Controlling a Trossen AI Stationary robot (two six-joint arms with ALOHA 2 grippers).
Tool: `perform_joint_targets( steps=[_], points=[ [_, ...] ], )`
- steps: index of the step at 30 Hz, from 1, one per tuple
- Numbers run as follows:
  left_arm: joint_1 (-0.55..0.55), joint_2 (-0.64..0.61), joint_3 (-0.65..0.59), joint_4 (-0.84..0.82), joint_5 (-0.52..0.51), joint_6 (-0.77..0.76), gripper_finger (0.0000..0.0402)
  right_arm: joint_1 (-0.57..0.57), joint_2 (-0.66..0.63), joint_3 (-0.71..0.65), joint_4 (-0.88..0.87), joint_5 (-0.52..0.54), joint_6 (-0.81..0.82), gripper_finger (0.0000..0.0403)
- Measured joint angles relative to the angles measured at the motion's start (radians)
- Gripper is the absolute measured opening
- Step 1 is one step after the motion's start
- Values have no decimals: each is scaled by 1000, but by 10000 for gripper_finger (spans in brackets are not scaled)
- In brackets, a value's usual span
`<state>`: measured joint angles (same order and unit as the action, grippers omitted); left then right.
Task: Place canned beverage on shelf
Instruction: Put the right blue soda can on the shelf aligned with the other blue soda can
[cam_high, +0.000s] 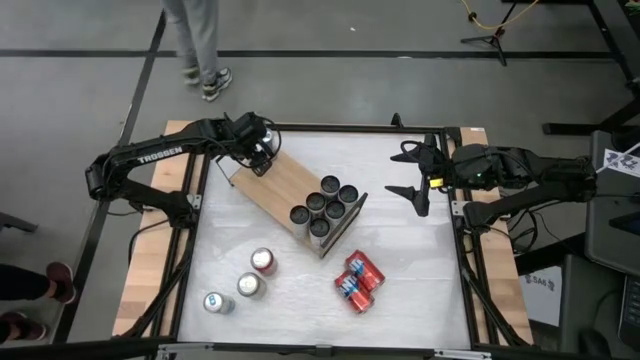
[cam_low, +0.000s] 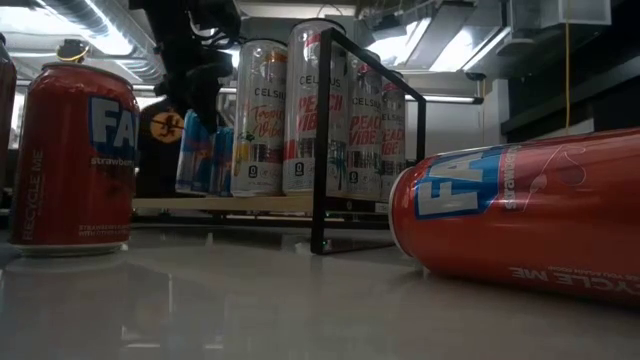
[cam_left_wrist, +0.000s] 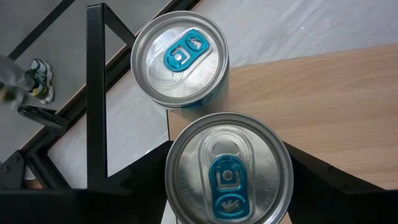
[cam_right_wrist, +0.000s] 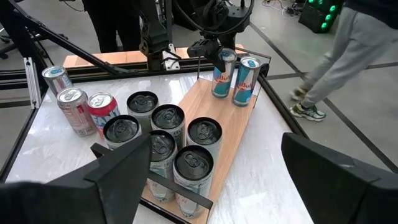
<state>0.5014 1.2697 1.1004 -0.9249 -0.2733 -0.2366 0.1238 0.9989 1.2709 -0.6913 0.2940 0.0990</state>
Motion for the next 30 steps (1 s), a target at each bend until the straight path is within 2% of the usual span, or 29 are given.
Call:
perform_joint_targets(
  steps=[7,18,30],
  points=[
    [0,0,0,0,0,-1,245,0,0,0,0,0,0,353],
    [0,0,1,1,-6,-19,287,0,0,0,0,0,0,353],
    [0,-3,1,1,-7,-18,288,0,0,0,0,0,0,353]
  ],
)
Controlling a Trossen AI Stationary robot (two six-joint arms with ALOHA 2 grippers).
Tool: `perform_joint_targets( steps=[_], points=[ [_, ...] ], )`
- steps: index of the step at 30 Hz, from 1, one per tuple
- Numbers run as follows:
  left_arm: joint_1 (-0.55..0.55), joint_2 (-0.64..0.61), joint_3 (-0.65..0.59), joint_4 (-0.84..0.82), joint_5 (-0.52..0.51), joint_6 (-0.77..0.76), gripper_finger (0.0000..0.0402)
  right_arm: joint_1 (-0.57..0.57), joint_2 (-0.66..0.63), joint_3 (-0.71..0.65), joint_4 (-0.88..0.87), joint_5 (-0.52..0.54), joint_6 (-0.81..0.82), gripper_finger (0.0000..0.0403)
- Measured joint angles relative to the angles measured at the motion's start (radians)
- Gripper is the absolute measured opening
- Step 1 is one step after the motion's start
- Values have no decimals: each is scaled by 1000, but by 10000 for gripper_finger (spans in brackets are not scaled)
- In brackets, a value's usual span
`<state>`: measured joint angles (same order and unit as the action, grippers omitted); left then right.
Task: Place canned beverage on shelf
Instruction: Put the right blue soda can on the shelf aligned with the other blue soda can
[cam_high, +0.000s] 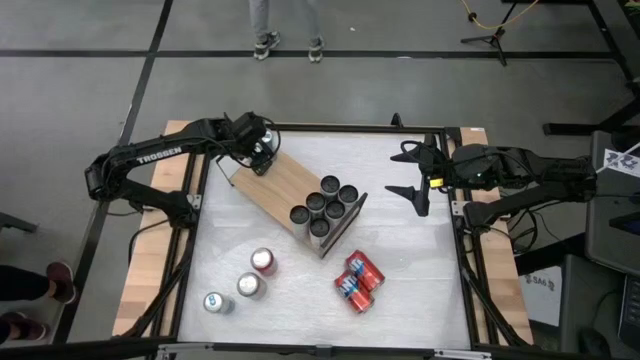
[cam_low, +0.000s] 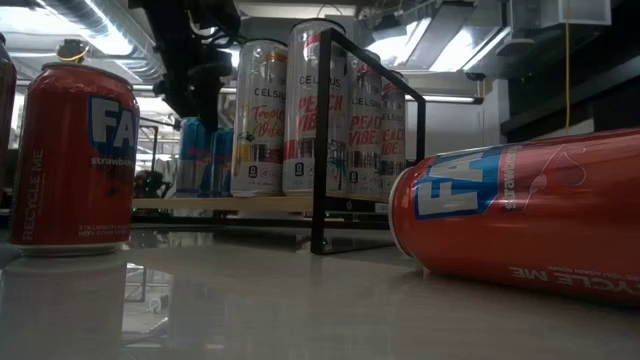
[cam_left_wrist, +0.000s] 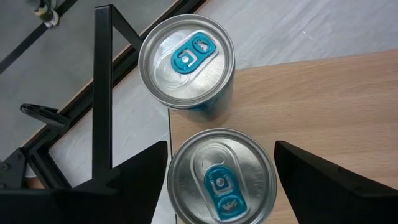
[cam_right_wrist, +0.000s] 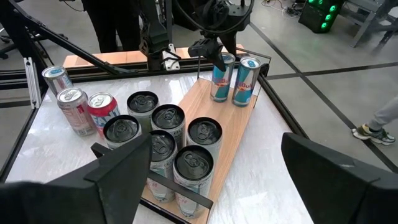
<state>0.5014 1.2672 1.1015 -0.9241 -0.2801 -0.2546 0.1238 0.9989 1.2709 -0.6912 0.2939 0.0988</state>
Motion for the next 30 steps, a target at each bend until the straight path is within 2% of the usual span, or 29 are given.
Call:
perform_joint_targets(
  steps=[9,15,22,26,30],
  points=[
    [0,-61,0,14,2,-15,286,0,0,0,0,0,0,353],
    [0,-116,0,26,46,-73,289,0,0,0,0,0,0,353],
    [0,-131,0,24,134,-215,289,0,0,0,0,0,0,353],
    [0,-128,0,17,137,-347,284,0,0,0,0,0,0,353],
    [0,-129,0,3,135,-398,278,0,0,0,0,0,0,353]
  ],
)
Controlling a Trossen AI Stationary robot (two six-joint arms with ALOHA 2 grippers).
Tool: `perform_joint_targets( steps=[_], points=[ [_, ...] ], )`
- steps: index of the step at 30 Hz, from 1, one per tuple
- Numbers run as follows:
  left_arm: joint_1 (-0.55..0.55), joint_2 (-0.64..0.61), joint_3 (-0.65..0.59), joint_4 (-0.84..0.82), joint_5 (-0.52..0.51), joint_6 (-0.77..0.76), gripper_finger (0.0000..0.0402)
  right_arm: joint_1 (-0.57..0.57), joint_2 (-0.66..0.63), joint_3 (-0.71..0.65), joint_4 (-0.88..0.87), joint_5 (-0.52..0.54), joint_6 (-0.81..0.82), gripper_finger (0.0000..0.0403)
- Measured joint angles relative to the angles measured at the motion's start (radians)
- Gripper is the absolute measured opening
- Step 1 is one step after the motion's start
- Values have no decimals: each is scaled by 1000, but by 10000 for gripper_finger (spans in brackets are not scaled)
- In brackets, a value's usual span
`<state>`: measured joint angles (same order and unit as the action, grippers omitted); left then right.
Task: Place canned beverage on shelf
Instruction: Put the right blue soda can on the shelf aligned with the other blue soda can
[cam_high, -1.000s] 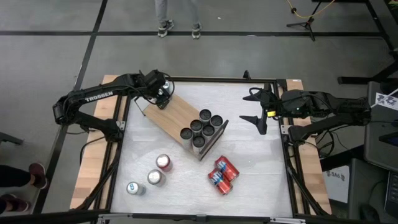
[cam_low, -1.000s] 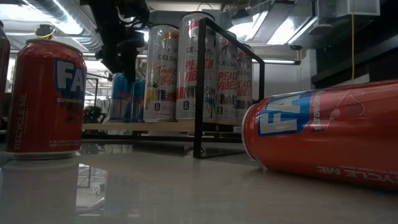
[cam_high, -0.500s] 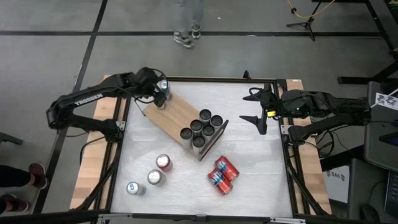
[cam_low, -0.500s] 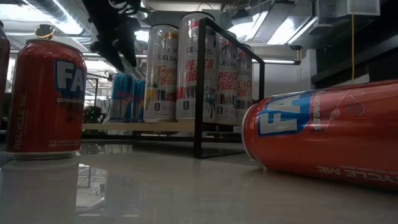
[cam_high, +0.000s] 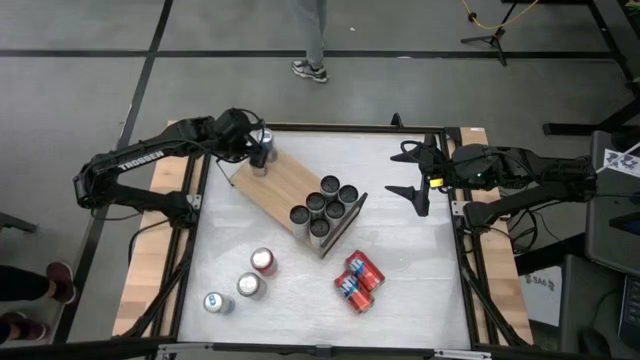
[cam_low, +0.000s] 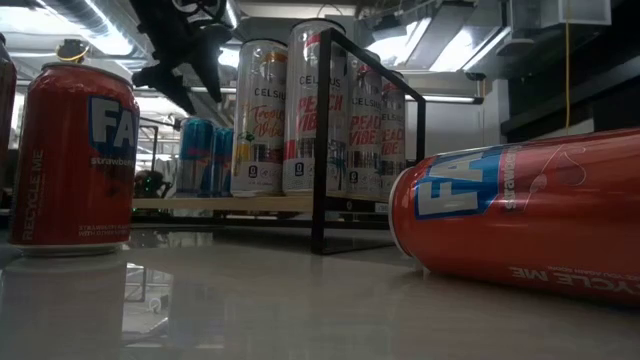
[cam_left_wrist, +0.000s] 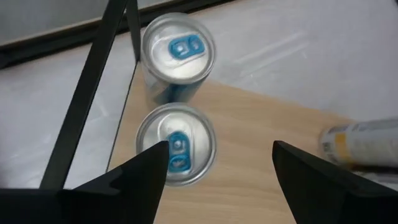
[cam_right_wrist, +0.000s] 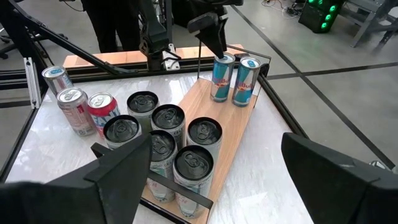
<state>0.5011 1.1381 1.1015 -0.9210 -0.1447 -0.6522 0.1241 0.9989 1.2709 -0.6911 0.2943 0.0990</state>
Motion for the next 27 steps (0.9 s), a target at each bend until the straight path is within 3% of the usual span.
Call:
perform_joint_targets(
  steps=[9,27],
  points=[
    [-1,0,0,-110,-30,-29,273,0,0,0,0,0,0,353],
    [-42,12,0,-74,-144,-30,273,0,0,0,0,0,-1,353]
  ],
)
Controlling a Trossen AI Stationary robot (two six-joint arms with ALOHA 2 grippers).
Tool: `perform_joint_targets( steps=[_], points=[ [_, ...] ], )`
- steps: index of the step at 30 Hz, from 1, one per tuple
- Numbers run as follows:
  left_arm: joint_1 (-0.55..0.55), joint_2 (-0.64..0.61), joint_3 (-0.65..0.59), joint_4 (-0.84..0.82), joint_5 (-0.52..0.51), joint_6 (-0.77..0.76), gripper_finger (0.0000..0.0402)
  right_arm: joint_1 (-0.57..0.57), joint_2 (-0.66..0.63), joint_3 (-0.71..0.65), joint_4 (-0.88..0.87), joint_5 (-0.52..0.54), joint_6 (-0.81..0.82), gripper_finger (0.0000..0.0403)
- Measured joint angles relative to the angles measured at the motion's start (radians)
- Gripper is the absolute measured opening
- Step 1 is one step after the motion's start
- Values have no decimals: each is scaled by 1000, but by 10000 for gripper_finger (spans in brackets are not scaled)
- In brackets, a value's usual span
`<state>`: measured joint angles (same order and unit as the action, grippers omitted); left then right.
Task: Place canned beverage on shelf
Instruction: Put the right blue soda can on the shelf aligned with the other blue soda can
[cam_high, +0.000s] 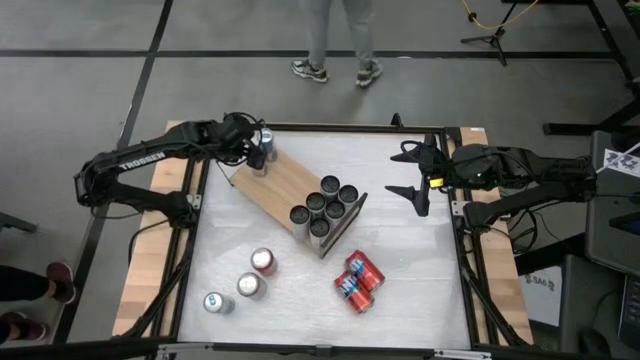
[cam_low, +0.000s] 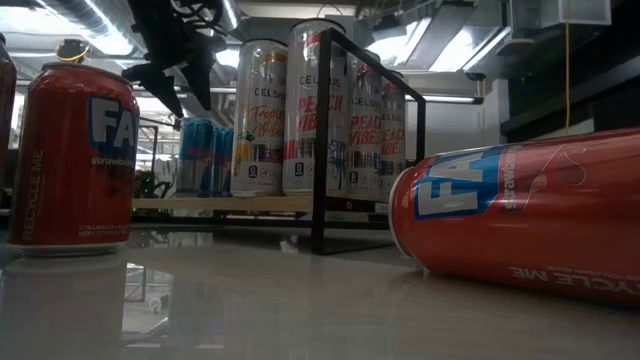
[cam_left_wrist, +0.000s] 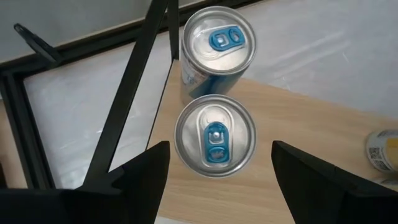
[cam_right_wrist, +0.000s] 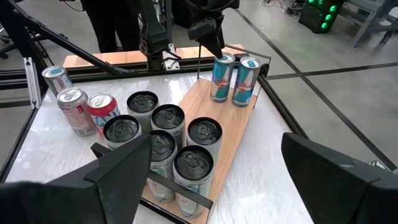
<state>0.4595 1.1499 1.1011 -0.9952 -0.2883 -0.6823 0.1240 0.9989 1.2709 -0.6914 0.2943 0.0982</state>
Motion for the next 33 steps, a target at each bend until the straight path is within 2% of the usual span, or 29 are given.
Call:
perform_joint_targets(
  steps=[23,33],
  points=[
    [-31,126,0,10,-86,11,271,0,0,0,0,0,0,353],
    [-31,126,0,13,-96,55,218,0,0,0,-18,0,0,353]
  ],
)
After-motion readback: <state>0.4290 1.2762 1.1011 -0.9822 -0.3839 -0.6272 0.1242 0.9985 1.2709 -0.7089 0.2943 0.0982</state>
